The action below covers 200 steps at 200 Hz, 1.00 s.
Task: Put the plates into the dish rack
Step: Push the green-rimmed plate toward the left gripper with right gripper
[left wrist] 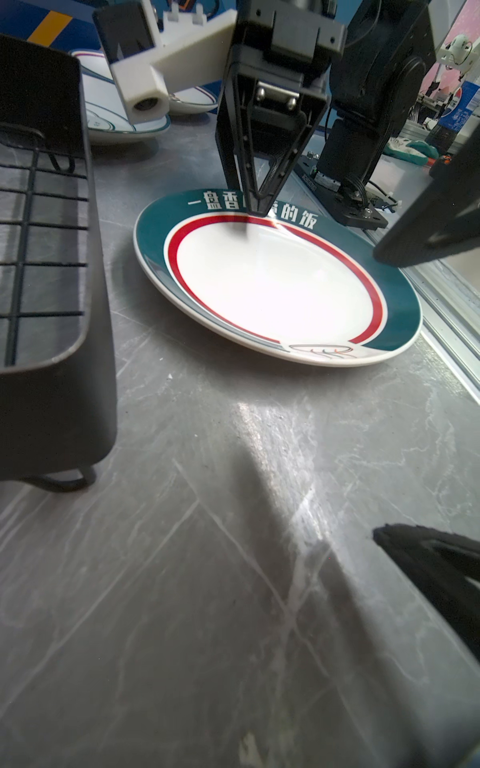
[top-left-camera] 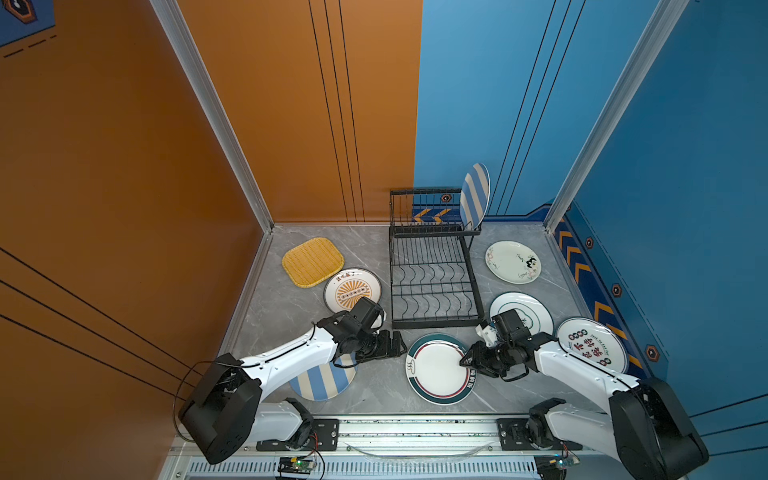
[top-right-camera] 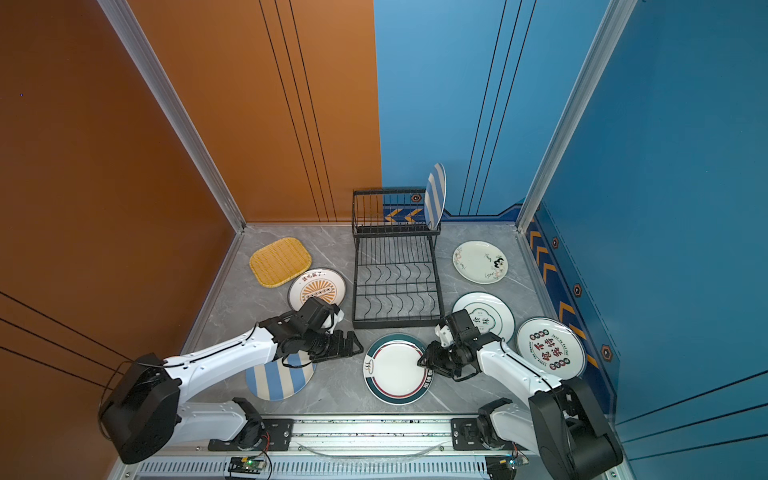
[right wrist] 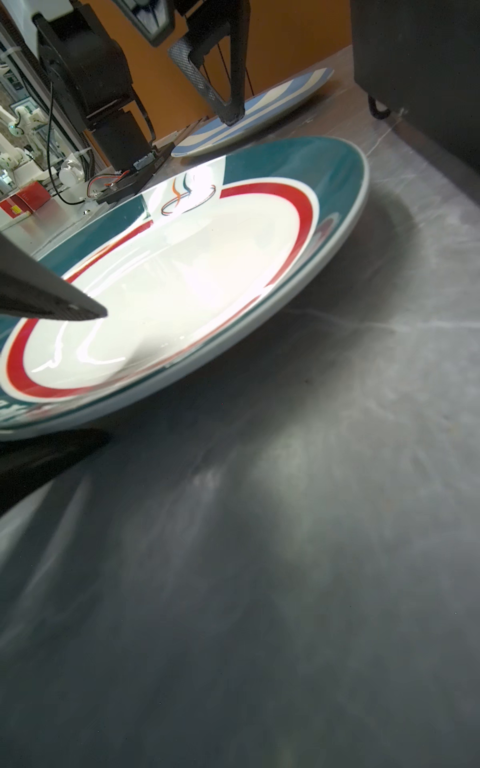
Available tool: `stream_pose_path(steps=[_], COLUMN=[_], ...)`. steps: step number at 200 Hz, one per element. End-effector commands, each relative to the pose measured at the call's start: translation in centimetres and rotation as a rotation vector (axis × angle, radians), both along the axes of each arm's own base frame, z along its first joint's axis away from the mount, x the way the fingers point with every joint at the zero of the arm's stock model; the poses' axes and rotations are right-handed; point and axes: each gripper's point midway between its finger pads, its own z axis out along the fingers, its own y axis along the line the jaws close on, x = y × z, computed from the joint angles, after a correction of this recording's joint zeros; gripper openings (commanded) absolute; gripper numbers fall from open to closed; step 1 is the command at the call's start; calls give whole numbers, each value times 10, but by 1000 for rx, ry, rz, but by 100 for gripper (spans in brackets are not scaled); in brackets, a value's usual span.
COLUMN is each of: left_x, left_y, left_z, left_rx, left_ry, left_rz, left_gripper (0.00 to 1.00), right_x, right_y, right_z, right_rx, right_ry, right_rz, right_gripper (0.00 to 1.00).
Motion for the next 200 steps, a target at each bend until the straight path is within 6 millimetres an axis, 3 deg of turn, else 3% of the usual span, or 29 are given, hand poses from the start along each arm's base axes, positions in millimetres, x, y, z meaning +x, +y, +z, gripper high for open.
stream_pose_path(steps=[1,101,118,167,200], left_x=[-6,-10,-10,-6,3], left_y=[2,1,1,3,-3], left_z=[-4,-3,-2,4,23], left_rx=[10,-3,-8,-32,-118], left_ry=[11,20,21,12,-21], left_rz=[1,-10,-9,4,21], left_gripper=[97,97,97,97,96], right_x=[-8,-16,-16,-10,-11], right_y=[-5,-1,2,10,14], right_z=[-18,-23,-19,20,48], right_rx=[-38,-26,-12,57,112], right_ry=[22,34,31,-52,-100], right_rz=[4,61,69,76,60], right_gripper=[37,1,0,0,0])
